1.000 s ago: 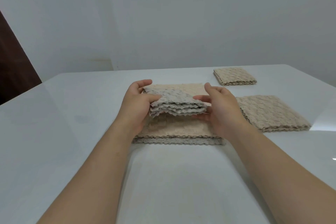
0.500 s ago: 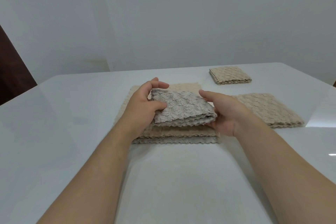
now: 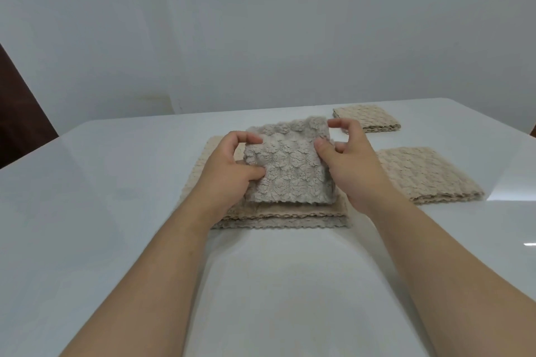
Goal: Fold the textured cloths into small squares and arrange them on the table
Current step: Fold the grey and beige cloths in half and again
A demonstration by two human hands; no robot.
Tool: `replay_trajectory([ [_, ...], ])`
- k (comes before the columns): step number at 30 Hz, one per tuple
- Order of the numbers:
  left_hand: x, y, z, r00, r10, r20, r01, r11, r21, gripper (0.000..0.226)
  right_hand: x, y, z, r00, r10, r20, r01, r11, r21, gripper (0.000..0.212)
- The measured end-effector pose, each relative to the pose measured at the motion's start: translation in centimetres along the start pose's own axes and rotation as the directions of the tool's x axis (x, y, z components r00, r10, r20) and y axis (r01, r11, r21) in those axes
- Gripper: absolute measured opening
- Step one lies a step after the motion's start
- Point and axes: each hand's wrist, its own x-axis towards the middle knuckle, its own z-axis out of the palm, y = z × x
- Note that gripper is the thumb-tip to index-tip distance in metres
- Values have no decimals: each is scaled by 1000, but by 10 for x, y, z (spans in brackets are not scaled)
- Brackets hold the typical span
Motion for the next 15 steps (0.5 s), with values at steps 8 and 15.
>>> replay_trajectory([
  [8, 4, 1, 3, 969, -247, -6, 230, 911, -342, 61, -1, 1, 3, 965, -253, -65, 249, 966, -65, 25],
  [15, 0, 12, 4, 958, -256, 131, 286, 816, -502, 28, -4, 0, 5, 968, -248, 40, 250, 966, -60, 31],
])
